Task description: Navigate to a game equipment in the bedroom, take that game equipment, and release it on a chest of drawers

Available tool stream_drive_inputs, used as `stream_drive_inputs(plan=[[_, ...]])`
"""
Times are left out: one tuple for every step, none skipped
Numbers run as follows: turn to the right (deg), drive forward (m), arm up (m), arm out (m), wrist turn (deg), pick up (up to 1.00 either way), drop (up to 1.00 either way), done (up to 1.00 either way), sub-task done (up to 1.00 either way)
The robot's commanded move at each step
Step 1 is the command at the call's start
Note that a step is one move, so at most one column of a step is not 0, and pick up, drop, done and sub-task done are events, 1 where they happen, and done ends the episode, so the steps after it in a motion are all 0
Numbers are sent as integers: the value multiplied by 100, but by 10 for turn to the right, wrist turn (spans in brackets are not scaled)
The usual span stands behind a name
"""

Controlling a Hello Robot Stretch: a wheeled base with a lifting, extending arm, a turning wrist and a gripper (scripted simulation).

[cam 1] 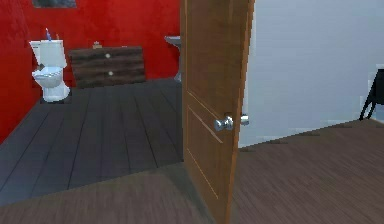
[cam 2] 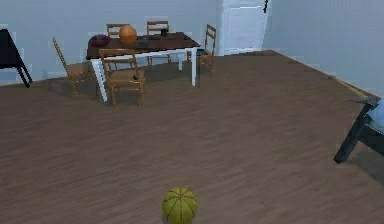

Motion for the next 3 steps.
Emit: stream_drive_inputs(plan=[[0, 0, 0, 40, 0, 0, 0, 0, 0], [0, 0, 0, 0, 450, 0, 0, 0, 0], [0, 0, 0, 0, 450, 0, 0, 0, 0]])
